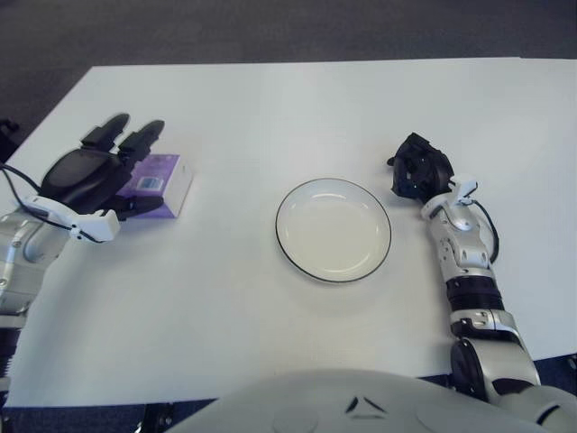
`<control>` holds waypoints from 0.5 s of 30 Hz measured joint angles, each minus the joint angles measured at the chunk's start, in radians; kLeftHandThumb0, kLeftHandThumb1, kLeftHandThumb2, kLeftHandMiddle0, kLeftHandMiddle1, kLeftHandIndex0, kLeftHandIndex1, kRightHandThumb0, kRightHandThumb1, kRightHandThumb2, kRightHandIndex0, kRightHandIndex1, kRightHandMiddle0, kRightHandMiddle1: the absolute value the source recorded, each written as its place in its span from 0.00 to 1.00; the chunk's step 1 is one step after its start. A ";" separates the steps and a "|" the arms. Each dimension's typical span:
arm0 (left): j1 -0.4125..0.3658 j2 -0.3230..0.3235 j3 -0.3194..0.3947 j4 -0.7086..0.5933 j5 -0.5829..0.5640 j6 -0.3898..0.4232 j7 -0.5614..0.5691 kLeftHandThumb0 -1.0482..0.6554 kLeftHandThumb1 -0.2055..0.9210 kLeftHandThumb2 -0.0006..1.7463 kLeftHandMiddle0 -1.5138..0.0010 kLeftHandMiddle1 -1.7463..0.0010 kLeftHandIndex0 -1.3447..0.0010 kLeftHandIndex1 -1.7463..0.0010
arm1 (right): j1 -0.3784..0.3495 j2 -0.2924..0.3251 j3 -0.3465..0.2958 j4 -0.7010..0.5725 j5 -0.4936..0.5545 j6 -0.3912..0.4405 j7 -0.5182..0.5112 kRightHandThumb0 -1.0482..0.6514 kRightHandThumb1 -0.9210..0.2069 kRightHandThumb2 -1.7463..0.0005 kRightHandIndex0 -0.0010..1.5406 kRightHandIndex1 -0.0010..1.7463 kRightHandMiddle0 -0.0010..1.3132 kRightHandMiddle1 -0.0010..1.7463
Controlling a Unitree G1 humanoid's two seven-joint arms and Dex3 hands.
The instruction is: Put the tissue paper into the plate.
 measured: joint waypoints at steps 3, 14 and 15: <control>-0.060 0.004 -0.043 0.119 -0.054 -0.073 -0.043 0.00 1.00 0.40 1.00 1.00 1.00 1.00 | -0.001 0.000 0.001 -0.001 0.000 0.000 0.001 0.34 0.51 0.27 0.81 1.00 0.45 1.00; -0.187 0.016 -0.107 0.399 -0.110 -0.274 -0.058 0.00 1.00 0.29 1.00 1.00 1.00 1.00 | 0.002 0.001 0.000 -0.007 0.001 0.004 0.001 0.34 0.51 0.27 0.81 1.00 0.45 1.00; -0.195 0.016 -0.111 0.410 -0.111 -0.286 -0.058 0.00 1.00 0.28 1.00 1.00 1.00 1.00 | 0.002 0.001 0.000 -0.007 0.001 0.004 0.001 0.34 0.51 0.27 0.81 1.00 0.45 1.00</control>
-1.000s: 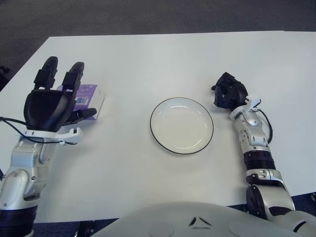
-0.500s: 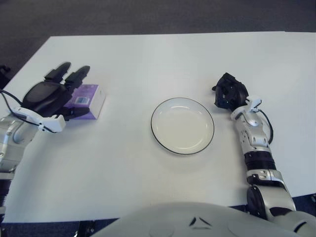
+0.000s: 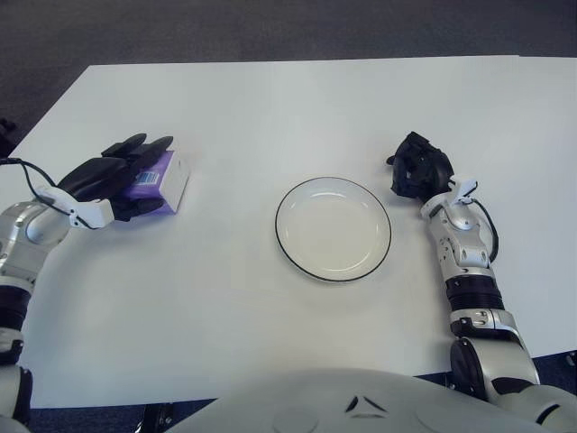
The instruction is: Put the tissue paper into the plate.
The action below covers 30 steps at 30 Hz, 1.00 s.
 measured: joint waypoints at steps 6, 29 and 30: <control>-0.039 0.000 -0.023 0.070 -0.012 -0.052 0.000 0.00 1.00 0.24 1.00 1.00 1.00 1.00 | 0.001 -0.001 0.000 0.000 0.000 0.000 0.001 0.34 0.51 0.27 0.82 1.00 0.45 1.00; -0.215 -0.025 -0.188 0.383 0.117 -0.195 0.251 0.00 1.00 0.22 1.00 1.00 0.99 1.00 | 0.005 -0.002 0.000 -0.002 0.001 0.004 0.012 0.34 0.52 0.26 0.82 1.00 0.46 1.00; -0.220 -0.024 -0.197 0.389 0.130 -0.195 0.271 0.00 1.00 0.22 0.99 1.00 0.99 0.99 | 0.005 -0.002 0.000 -0.002 0.001 0.004 0.012 0.34 0.52 0.26 0.82 1.00 0.46 1.00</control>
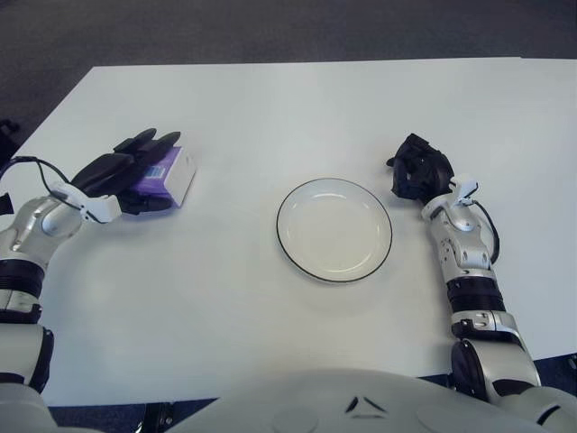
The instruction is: Put the tissue paper into the plate.
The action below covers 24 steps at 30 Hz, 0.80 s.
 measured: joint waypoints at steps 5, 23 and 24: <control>-0.008 0.008 -0.039 0.004 0.061 0.002 0.087 0.00 1.00 0.18 0.91 0.89 0.99 0.93 | 0.000 0.000 0.000 -0.001 -0.001 0.000 0.000 0.34 0.52 0.26 0.82 1.00 0.46 1.00; -0.054 0.021 -0.114 -0.040 0.079 0.079 0.067 0.34 0.42 0.54 0.61 0.03 0.64 0.02 | 0.002 -0.002 0.001 -0.003 -0.001 0.004 0.012 0.34 0.51 0.26 0.82 1.00 0.45 1.00; -0.059 0.020 -0.116 -0.042 0.078 0.088 0.059 0.38 0.39 0.57 0.55 0.02 0.59 0.01 | 0.002 -0.002 0.002 -0.003 -0.001 0.004 0.013 0.34 0.51 0.26 0.82 1.00 0.45 1.00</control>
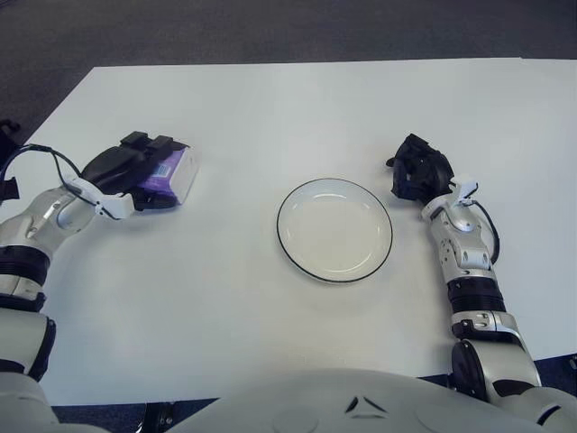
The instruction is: Put the tissue paper into the plate.
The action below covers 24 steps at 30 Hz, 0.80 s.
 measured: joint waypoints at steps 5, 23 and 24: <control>-0.024 -0.009 -0.006 0.019 -0.013 0.044 -0.019 0.54 0.38 0.67 0.42 0.00 0.47 0.00 | 0.000 0.000 0.004 -0.001 0.000 0.001 0.006 0.34 0.51 0.26 0.82 1.00 0.45 1.00; -0.010 -0.007 -0.026 -0.009 0.008 0.073 0.091 0.58 0.47 0.75 0.19 0.00 0.29 0.00 | 0.000 -0.003 0.008 -0.001 0.000 0.001 0.017 0.34 0.52 0.26 0.83 1.00 0.45 1.00; -0.009 -0.007 -0.025 -0.017 0.008 0.074 0.094 0.57 0.47 0.75 0.18 0.00 0.29 0.00 | 0.000 -0.003 0.008 -0.001 0.000 0.001 0.018 0.34 0.52 0.26 0.83 1.00 0.45 1.00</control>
